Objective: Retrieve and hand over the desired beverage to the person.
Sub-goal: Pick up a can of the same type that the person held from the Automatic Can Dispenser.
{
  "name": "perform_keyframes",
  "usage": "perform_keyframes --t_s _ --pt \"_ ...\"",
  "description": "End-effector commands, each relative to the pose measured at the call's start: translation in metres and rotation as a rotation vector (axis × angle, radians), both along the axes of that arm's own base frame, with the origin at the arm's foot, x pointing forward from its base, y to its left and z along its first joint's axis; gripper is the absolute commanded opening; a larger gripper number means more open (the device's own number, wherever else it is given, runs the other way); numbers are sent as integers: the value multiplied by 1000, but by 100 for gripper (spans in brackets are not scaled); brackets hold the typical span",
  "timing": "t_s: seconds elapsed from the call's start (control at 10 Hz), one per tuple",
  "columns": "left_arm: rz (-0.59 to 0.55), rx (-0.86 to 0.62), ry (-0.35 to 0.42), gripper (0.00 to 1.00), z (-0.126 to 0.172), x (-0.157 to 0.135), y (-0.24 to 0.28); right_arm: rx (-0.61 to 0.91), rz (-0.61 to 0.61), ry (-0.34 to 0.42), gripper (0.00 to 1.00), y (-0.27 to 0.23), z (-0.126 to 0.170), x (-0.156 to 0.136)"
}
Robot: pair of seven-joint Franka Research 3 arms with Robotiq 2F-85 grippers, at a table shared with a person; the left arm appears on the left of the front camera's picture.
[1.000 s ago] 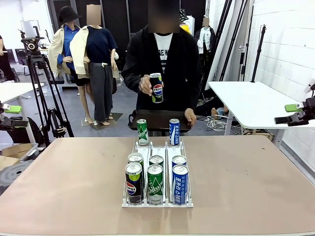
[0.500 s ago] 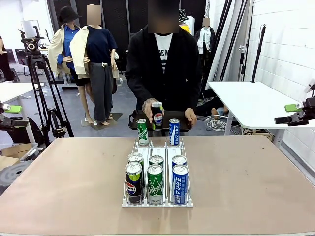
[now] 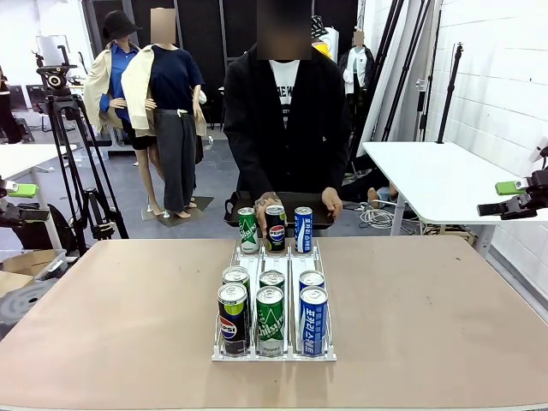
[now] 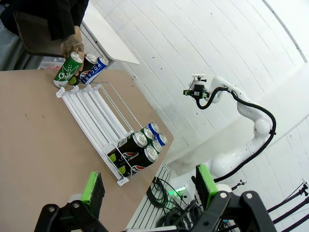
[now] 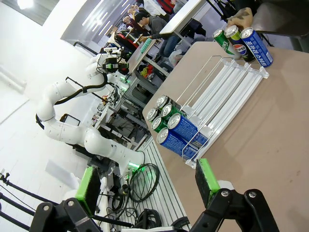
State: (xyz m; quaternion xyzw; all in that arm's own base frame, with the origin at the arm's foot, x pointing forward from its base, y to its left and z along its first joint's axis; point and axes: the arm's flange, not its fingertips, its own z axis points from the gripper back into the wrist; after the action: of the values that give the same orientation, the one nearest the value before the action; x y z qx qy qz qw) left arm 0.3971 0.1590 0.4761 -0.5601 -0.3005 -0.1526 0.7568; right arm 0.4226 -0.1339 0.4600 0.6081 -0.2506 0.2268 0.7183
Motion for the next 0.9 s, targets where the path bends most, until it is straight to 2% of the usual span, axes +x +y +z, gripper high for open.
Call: perform_keyframes --t_s 0.0,0.8 --pt "-7 15 -11 100 -1 -2 2 8 1 -13 100 1 0 -2" --pt "-7 15 -11 100 -1 -2 2 8 1 -13 100 1 0 -2"
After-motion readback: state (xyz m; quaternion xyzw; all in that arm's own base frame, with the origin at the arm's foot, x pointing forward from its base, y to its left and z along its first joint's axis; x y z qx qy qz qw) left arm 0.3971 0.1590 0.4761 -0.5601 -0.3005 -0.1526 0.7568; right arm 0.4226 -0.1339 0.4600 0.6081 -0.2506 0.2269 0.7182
